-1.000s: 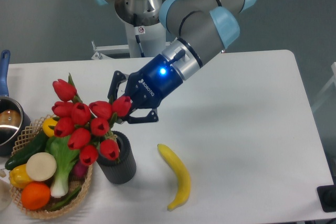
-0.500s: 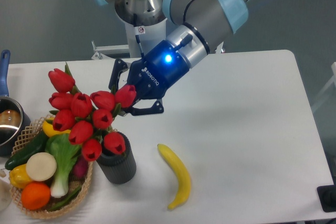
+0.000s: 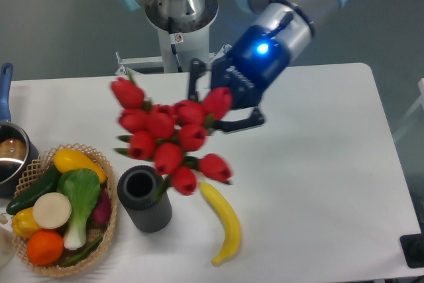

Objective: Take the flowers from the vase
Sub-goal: 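Carry the tulip bunch away from the vase and hold it above the table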

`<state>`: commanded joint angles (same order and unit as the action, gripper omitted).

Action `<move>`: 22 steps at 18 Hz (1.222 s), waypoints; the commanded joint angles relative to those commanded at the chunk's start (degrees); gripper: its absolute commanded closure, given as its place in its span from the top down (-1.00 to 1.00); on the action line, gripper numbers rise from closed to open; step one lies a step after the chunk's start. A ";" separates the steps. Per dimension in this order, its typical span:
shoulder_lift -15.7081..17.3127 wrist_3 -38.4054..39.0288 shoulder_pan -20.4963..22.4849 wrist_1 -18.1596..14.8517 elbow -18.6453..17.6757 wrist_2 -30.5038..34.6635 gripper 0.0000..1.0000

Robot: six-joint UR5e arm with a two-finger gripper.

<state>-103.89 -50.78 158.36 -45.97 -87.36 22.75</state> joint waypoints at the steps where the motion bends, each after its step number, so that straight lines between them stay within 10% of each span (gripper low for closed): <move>1: -0.17 -2.28 0.62 0.00 -0.35 1.58 -1.00; 11: 0.00 -10.03 0.72 -0.35 -3.43 36.99 -1.00; 22: -1.49 -19.43 0.72 -5.70 -2.81 54.05 -1.00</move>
<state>-105.38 -70.21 159.08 -51.67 -90.17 76.80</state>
